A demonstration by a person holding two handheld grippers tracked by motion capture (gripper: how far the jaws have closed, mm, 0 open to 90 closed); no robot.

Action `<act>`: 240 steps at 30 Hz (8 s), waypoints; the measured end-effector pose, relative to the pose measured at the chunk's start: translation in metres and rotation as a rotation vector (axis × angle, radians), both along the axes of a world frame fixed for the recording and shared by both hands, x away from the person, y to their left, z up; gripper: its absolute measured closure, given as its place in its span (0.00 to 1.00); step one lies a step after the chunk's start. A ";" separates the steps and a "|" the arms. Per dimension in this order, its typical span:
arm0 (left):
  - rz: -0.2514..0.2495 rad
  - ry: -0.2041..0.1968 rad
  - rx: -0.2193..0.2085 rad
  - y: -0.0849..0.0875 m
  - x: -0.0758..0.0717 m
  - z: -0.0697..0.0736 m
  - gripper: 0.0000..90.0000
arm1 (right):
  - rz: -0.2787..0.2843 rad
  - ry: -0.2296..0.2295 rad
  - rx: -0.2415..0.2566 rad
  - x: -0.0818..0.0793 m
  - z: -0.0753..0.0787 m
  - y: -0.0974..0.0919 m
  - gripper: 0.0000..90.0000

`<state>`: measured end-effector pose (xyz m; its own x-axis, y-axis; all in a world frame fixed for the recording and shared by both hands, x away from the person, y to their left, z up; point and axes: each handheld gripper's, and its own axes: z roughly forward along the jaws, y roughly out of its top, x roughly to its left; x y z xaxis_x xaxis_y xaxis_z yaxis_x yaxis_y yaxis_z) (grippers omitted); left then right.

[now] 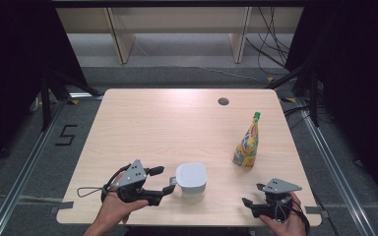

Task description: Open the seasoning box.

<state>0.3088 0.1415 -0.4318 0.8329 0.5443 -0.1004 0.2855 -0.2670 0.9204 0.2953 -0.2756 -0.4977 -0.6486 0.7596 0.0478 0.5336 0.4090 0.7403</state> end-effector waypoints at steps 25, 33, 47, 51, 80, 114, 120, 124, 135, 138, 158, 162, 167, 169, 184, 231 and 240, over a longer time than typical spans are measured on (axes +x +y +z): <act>-0.015 -0.043 0.031 -0.019 0.016 0.001 0.99 | 0.031 -0.007 0.006 -0.002 0.002 0.007 0.32; -0.014 -0.029 0.037 -0.020 0.019 -0.005 0.99 | 0.019 -0.035 0.011 -0.002 0.004 0.006 0.32; -0.018 -0.026 0.019 -0.020 0.020 -0.008 0.99 | 0.078 -0.103 0.034 -0.004 0.010 0.011 0.48; -0.017 -0.026 0.019 -0.019 0.019 -0.009 0.99 | 0.097 -0.171 0.076 -0.006 0.015 0.015 0.63; -0.019 -0.028 0.013 -0.016 0.020 -0.010 0.99 | 0.249 -0.284 0.196 0.005 0.038 0.065 1.00; -0.005 -0.021 -0.003 -0.013 0.018 -0.014 0.99 | 0.314 -0.307 0.171 0.015 0.048 0.097 1.00; -0.004 -0.019 -0.005 -0.012 0.018 -0.014 0.98 | 0.325 -0.324 0.158 0.016 0.050 0.103 1.00; -0.011 -0.023 -0.008 -0.011 0.019 -0.015 0.98 | 0.333 -0.331 0.179 0.015 0.053 0.104 1.00; -0.070 0.027 -0.036 0.004 0.016 -0.022 0.56 | 0.345 -0.335 0.188 0.016 0.058 0.104 1.00; -0.089 0.026 -0.033 0.010 0.014 -0.028 0.48 | 0.355 -0.339 0.179 0.016 0.058 0.105 1.00; -0.017 0.049 0.038 0.033 -0.005 -0.058 0.30 | 0.376 -0.373 0.193 0.017 0.068 0.122 1.00; -0.001 0.063 0.057 0.036 -0.007 -0.063 0.29 | 0.388 -0.365 0.194 0.015 0.071 0.129 1.00; 0.018 0.080 0.067 0.039 -0.010 -0.065 0.29 | 0.404 -0.369 0.196 0.015 0.075 0.138 1.00; 0.018 0.080 0.082 0.041 -0.010 -0.065 0.29 | 0.390 -0.378 0.203 0.014 0.075 0.141 1.00; 0.010 0.086 0.086 0.037 -0.012 -0.067 0.29 | 0.454 -0.393 0.171 0.014 0.078 0.164 1.00; 0.001 0.085 0.129 0.032 -0.014 -0.066 0.25 | -0.143 -0.288 0.105 0.011 0.034 0.022 0.43; 0.011 0.103 0.135 0.031 -0.014 -0.067 0.25 | -0.268 -0.298 0.106 0.032 0.026 0.013 0.31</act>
<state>0.2947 0.1725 -0.4986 0.8156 0.5680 -0.1104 0.3805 -0.3827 0.8419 0.3276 -0.2623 -0.4715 -0.4254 0.9046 -0.0253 0.3665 0.1977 0.9092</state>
